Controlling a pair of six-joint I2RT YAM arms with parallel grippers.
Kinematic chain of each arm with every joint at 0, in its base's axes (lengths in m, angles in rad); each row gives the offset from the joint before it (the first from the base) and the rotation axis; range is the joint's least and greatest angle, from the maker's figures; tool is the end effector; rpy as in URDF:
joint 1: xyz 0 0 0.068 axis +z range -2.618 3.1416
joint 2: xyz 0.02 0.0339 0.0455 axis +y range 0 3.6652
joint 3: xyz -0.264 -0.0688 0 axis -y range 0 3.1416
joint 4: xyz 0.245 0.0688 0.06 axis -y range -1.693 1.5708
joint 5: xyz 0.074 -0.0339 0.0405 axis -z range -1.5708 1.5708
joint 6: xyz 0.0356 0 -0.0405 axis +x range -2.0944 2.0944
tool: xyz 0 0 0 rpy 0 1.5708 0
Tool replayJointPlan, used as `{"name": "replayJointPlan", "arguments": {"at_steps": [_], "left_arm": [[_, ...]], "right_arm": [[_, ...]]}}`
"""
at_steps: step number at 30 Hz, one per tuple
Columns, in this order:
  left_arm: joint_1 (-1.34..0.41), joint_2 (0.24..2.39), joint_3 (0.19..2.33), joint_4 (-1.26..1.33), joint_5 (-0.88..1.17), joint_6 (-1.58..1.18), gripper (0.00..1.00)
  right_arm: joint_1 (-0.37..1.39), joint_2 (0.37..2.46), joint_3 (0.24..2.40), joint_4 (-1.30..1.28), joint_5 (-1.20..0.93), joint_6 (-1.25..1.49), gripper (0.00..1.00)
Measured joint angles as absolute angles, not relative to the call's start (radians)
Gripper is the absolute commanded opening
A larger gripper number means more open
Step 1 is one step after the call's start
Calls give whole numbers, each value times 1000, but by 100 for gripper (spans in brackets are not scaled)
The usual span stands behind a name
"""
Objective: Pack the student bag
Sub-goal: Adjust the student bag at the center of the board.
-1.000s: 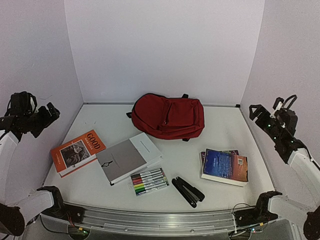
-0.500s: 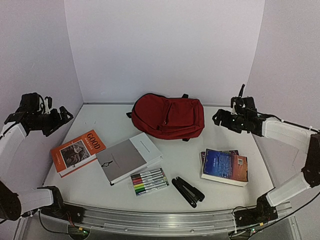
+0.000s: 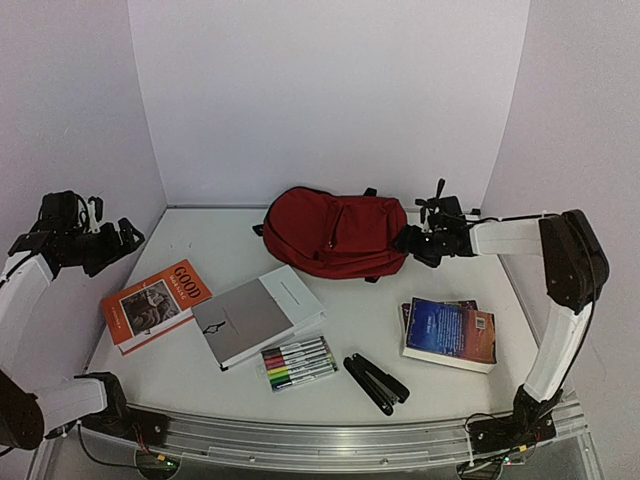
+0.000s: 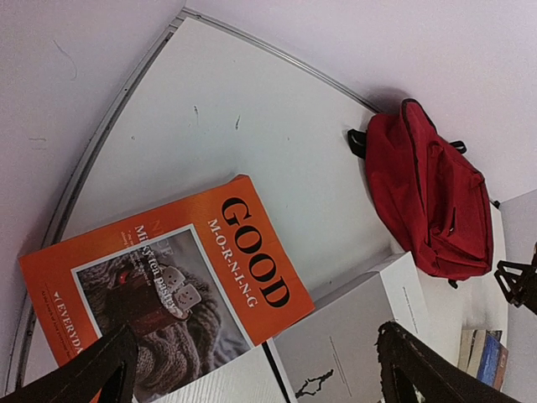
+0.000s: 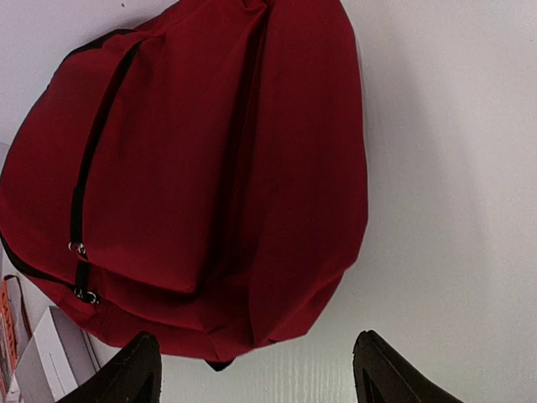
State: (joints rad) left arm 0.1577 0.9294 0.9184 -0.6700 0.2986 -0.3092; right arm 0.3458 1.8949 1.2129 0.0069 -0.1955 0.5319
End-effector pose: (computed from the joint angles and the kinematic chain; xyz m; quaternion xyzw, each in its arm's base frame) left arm 0.1909 0.0198 0.3143 -0.1442 0.8832 -0.1661 0.4142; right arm 0.3901 0.1479 0.1878 0.0413 0.8971 0.2627 0.3527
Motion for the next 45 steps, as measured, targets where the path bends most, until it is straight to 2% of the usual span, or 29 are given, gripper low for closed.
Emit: {"name": "replayJointPlan", "arguments": {"at_steps": [8, 9, 14, 16, 23, 29, 31, 32, 33, 34, 38, 40, 45], "left_arm": [[158, 931, 918, -671, 268, -294, 100], [158, 931, 918, -671, 266, -292, 100], [158, 935, 918, -671, 265, -287, 100], [158, 938, 918, -671, 265, -287, 100], [158, 939, 918, -671, 265, -286, 100], [158, 939, 918, -672, 257, -286, 100], [158, 939, 918, -672, 256, -286, 100], [158, 939, 918, -672, 254, -286, 100], [158, 939, 918, -672, 253, -286, 100], [158, 939, 918, -672, 251, -286, 100], [158, 946, 918, -672, 250, -286, 100], [158, 954, 918, -672, 251, -286, 100], [158, 971, 918, -672, 261, -286, 100]], "right_arm": [[346, 1997, 1275, 55, -196, 596, 60], [346, 2002, 1274, 56, -189, 604, 55], [346, 2020, 1277, 60, -171, 631, 14], [346, 2022, 1280, 60, -178, 642, 2], [344, 1956, 1283, 53, -246, 674, 0], [352, 1679, 1209, 56, -253, 696, 0], [353, 1559, 1148, 54, -216, 697, 2], [353, 1494, 1109, 50, -189, 697, 10], [353, 1439, 1076, 42, -158, 697, 32], [353, 1387, 1040, 32, -119, 694, 45], [352, 1273, 929, -57, 66, 673, 70], [349, 1269, 904, -114, 128, 650, 74], [350, 1255, 900, -192, 153, 559, 74]]}}
